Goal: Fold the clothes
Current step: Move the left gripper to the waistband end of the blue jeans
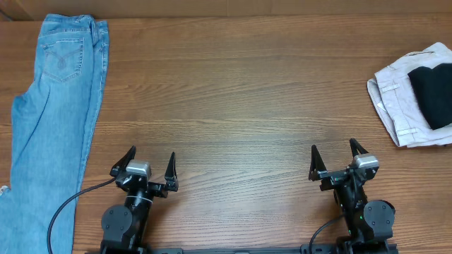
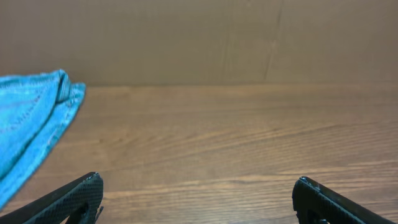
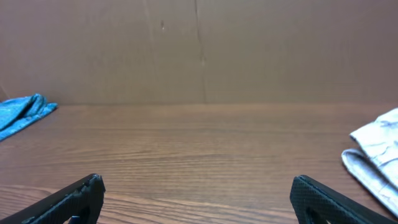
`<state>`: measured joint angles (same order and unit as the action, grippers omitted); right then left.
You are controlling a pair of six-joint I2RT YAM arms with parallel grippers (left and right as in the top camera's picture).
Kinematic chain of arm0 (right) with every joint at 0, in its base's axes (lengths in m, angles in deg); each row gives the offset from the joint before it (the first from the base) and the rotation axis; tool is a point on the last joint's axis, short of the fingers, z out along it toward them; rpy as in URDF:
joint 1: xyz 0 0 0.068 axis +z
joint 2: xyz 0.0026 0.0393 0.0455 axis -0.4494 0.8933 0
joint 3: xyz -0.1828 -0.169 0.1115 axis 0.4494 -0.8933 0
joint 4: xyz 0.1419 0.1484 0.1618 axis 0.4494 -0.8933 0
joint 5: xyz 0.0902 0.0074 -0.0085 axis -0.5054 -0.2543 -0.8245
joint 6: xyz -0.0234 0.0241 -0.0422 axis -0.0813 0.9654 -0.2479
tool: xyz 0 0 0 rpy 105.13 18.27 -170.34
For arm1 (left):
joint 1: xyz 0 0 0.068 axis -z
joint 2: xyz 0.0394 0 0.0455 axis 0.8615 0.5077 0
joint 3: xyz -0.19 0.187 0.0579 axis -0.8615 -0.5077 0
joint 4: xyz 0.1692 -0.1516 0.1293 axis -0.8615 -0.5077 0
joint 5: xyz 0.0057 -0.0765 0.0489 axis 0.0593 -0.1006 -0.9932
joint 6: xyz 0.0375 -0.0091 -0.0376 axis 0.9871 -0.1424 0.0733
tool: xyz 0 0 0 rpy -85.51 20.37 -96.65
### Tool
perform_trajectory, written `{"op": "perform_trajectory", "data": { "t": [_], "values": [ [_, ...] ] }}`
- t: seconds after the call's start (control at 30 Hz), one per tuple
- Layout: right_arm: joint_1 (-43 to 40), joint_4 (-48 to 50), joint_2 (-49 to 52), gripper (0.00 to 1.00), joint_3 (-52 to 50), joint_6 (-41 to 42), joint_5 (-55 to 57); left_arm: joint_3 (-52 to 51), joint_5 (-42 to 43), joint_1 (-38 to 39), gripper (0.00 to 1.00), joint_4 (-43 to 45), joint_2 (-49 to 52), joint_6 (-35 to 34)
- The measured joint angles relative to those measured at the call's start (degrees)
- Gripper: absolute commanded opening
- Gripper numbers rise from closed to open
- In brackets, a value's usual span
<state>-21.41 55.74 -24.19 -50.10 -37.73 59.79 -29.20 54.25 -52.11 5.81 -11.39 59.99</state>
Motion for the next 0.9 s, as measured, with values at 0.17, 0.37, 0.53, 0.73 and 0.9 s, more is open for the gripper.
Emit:
{"op": "perform_trajectory", "data": {
  "t": [0.17, 0.37, 0.53, 0.73, 0.9],
  "values": [
    [0.0, -2.45, 1.33, 1.0, 0.46, 1.75, 0.02, 4.04, -0.87, 0.0, 1.0, -6.75, 2.89, -0.68],
    [0.0, -3.3, 9.44, 1.0, 8.76, 2.51, 0.02, 18.8, -3.89, 0.0, 1.0, -15.8, 12.5, -0.79],
    [0.0, -9.18, 21.86, 1.0, 20.79, 2.6, 0.17, 31.87, -6.23, 0.0, 1.0, -25.59, 24.52, -0.72],
    [0.0, -25.42, 41.59, 1.0, 37.55, 2.8, 0.15, 48.06, -5.64, -0.02, 1.0, -44.06, 43.01, -0.37],
    [0.0, -38.8, 57.09, 1.0, 50.01, 2.8, 0.11, 57.75, 1.81, -0.02, 1.0, -51.82, 52.57, -0.35]
  ]
}}
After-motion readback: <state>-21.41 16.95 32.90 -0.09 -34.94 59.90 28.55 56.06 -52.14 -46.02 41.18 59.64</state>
